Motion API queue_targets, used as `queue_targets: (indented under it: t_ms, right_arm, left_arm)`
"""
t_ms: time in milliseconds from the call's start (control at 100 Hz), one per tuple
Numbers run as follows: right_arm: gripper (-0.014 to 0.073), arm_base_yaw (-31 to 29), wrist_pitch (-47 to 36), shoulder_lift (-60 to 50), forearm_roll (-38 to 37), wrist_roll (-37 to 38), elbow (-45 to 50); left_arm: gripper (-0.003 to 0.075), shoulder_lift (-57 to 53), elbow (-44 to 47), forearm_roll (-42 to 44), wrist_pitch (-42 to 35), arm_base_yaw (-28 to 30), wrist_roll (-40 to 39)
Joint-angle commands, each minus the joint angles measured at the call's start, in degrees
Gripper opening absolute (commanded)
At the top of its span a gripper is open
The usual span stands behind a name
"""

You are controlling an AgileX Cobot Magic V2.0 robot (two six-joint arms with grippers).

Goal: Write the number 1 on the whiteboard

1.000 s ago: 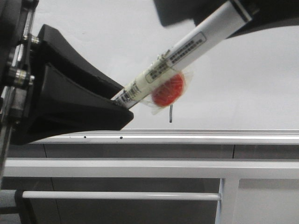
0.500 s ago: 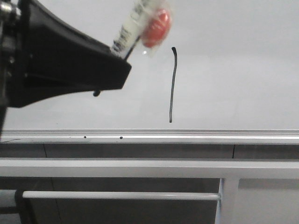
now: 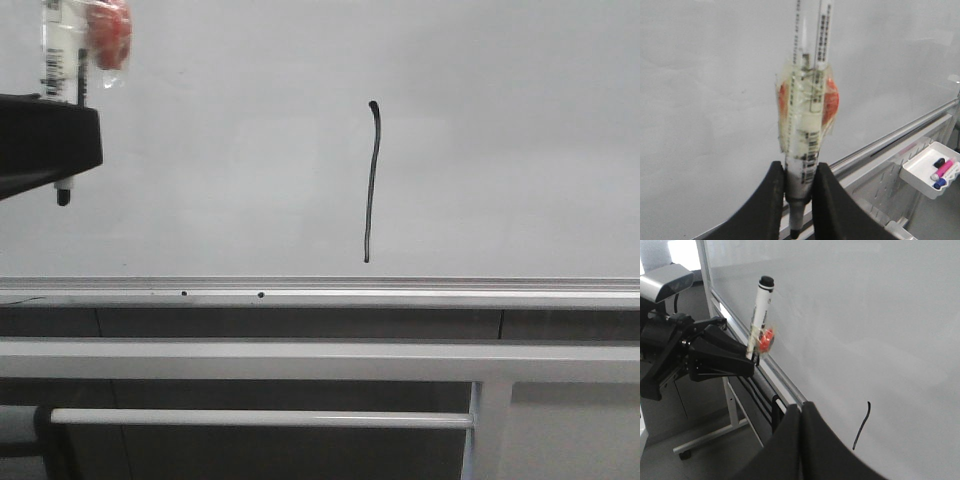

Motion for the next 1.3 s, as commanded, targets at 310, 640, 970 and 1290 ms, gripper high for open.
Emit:
queue_targets:
  t_ms: [310,640,970,1290]
  right_arm:
    - [-0.0063,-0.4,-0.46,-0.31,-0.43,-0.23,-1.47]
    - [-0.0063,-0.4,-0.55,-0.31,-0.43,-0.23,-1.47]
    - [-0.0063,-0.4,-0.55,-0.31,-0.83,-0.23,-1.47]
    - [-0.0063,-0.4,-0.23,0.26,-2.46,-0.23,-1.34]
  left_arm:
    - [-0.0021,-0.55,2.26,-12.31,-14.25,-4.72,7.84]
    - [-0.002,10.38,2.34,-11.55,-23.1,-4.81,2.97]
    - [-0.002,26.99,2.32,-10.56,-37.61,-9.17,-8.14]
    - [-0.002,29.63,2.21,-23.62,-37.61,-16.0,-8.15]
